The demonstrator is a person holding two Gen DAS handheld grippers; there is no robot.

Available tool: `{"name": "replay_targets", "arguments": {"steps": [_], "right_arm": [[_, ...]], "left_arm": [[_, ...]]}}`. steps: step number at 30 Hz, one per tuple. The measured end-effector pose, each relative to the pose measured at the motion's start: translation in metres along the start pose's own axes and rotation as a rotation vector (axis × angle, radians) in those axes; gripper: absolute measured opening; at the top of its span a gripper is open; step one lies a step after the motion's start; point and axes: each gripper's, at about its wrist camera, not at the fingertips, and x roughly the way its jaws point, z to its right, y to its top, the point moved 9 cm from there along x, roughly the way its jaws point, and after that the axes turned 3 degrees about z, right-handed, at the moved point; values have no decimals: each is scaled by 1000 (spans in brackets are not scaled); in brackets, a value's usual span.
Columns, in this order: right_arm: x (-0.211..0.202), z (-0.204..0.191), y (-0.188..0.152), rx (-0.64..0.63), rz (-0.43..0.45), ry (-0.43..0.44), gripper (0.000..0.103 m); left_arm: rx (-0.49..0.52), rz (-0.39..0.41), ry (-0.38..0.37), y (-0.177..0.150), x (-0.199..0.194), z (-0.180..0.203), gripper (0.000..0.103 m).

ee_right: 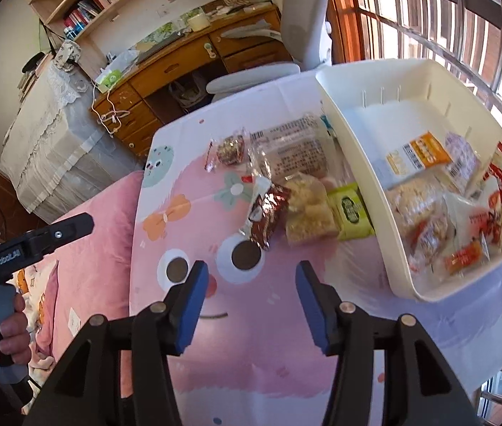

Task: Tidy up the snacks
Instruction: 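Move both open grippers back toward the remaining snack pile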

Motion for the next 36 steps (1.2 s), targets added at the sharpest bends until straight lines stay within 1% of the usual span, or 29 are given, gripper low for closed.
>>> {"name": "replay_targets", "arguments": {"steps": [4, 7, 11, 15, 20, 26, 30, 34, 36], "right_arm": [[14, 1, 16, 6, 29, 3, 53], [28, 6, 24, 28, 33, 4, 53], [48, 13, 26, 61, 1, -1, 53], [67, 19, 24, 93, -23, -6, 53], [90, 17, 20, 112, -55, 22, 53], [110, 11, 17, 99, -85, 53, 53], [119, 10, 15, 108, -90, 58, 53], [129, 7, 10, 106, -107, 53, 53], [134, 6, 9, 99, -106, 35, 53]], "left_arm": [[3, -24, 9, 18, 15, 3, 85], [17, -47, 9, 35, 30, 7, 86], [31, -85, 16, 56, 53, 15, 86], [33, -120, -10, 78, 79, 26, 86], [50, -128, -19, 101, 113, 38, 86], [58, -172, -43, 110, 158, 49, 86], [66, -174, -59, 112, 182, 53, 86], [74, -185, -80, 108, 204, 58, 86], [76, -179, -99, 108, 211, 61, 86]]}}
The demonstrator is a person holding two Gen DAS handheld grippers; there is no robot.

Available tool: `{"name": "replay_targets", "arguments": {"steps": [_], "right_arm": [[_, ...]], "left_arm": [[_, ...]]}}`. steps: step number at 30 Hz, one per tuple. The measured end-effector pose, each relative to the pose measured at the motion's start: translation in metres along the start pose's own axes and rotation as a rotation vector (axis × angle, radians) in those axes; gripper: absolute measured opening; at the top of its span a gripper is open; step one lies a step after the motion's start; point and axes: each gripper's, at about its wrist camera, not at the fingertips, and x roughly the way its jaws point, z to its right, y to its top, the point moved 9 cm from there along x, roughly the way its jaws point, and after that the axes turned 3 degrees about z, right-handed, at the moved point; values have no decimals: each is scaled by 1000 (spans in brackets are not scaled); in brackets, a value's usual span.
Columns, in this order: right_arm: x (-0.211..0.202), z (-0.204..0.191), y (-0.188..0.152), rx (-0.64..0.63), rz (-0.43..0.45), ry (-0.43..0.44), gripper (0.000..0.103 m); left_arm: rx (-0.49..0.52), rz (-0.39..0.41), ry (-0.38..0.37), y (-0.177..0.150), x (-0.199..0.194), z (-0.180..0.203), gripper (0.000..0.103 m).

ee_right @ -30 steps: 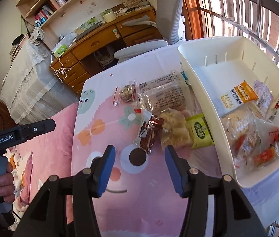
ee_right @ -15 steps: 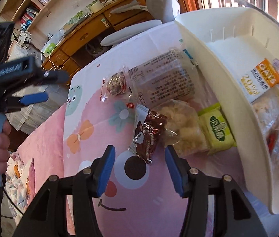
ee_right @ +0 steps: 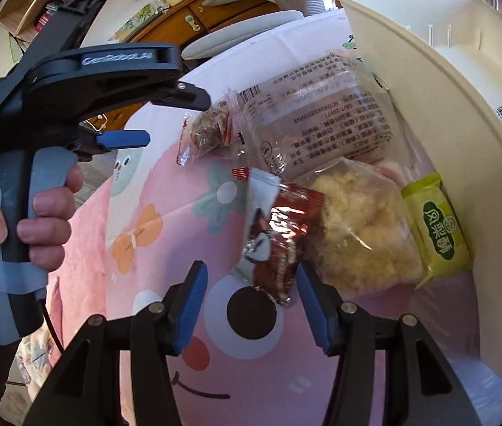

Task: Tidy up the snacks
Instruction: 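Move both open grippers back toward the remaining snack pile, then grasp the clear nut bag with the left gripper while the right gripper grasps the brown chocolate packet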

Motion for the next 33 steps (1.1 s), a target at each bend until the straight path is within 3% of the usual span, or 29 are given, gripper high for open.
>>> {"name": "replay_targets", "arguments": {"steps": [13, 16, 19, 24, 33], "right_arm": [[18, -6, 9, -79, 26, -107, 53], [22, -10, 10, -106, 28, -121, 52], [27, -12, 11, -123, 27, -131, 44], [28, -13, 13, -141, 30, -141, 40], [21, -7, 9, -156, 16, -148, 34]], "left_arm": [[-40, 35, -76, 2, 27, 6, 86], [-41, 29, -38, 2, 33, 1, 85], [-66, 16, -41, 1, 39, -5, 84], [-76, 26, -39, -2, 41, -4, 82], [-71, 64, -41, 0, 37, -5, 64]]}}
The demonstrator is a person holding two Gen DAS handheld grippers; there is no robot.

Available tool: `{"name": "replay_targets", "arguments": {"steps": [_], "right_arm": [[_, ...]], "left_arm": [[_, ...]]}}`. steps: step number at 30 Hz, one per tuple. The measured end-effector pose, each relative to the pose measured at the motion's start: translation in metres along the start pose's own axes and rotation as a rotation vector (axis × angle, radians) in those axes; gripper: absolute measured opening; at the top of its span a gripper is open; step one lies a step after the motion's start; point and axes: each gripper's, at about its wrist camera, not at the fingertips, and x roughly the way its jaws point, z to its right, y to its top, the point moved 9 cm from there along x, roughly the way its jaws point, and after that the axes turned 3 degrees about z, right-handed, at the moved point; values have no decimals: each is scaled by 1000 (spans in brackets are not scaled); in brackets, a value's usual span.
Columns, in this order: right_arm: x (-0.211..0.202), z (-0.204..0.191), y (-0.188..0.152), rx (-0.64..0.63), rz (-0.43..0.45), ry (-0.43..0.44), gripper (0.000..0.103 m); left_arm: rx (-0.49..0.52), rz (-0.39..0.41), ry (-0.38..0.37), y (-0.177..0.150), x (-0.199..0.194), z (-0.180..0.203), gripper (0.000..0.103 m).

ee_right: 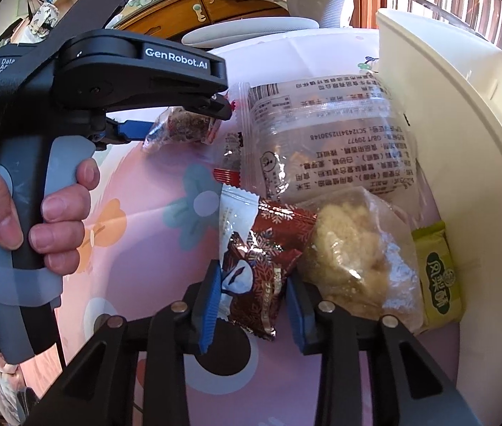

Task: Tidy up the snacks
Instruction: 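Grasp the clear nut bag with the left gripper while the right gripper grasps the brown chocolate packet, then carry both packets over the white tray and open both grippers to drop them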

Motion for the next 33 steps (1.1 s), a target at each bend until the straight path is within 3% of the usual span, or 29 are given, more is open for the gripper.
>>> {"name": "replay_targets", "arguments": {"steps": [16, 33], "right_arm": [[-7, 1, 7, -10, -11, -20, 33], [-69, -17, 6, -61, 82, -14, 33]], "left_arm": [[27, 51, 32, 0, -23, -7, 58], [-10, 68, 13, -37, -117, -10, 59]]}}
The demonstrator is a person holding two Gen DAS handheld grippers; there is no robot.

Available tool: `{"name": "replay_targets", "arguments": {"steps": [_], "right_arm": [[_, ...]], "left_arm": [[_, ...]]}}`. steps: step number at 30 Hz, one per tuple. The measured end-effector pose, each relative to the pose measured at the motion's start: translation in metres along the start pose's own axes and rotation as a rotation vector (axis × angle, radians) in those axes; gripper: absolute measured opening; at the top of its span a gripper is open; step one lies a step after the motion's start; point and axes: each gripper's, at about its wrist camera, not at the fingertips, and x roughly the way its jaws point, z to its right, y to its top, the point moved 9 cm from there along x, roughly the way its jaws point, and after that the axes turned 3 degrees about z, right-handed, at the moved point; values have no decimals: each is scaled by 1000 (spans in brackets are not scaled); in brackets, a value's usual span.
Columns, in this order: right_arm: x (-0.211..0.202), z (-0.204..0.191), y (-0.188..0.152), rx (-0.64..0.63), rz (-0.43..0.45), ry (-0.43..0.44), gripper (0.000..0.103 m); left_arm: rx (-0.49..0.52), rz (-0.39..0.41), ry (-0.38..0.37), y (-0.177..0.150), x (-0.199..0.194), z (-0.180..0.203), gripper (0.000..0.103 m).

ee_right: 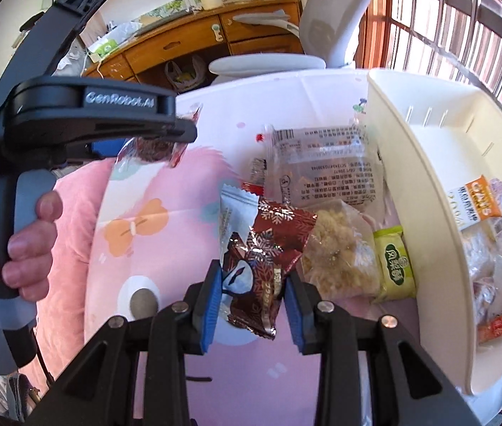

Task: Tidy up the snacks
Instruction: 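Carry both packets over the white tray and open both grippers to drop them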

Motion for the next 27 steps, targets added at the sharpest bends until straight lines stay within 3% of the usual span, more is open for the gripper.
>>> {"name": "replay_targets", "arguments": {"steps": [6, 15, 27], "right_arm": [[-35, -8, -8, -26, 48, -5, 33], [-87, -3, -17, -49, 124, -38, 33], [-142, 18, -38, -73, 171, -53, 33]], "left_arm": [[-33, 13, -33, -19, -48, 1, 59], [29, 79, -46, -47, -124, 19, 59], [112, 126, -83, -97, -178, 68, 59]]}}
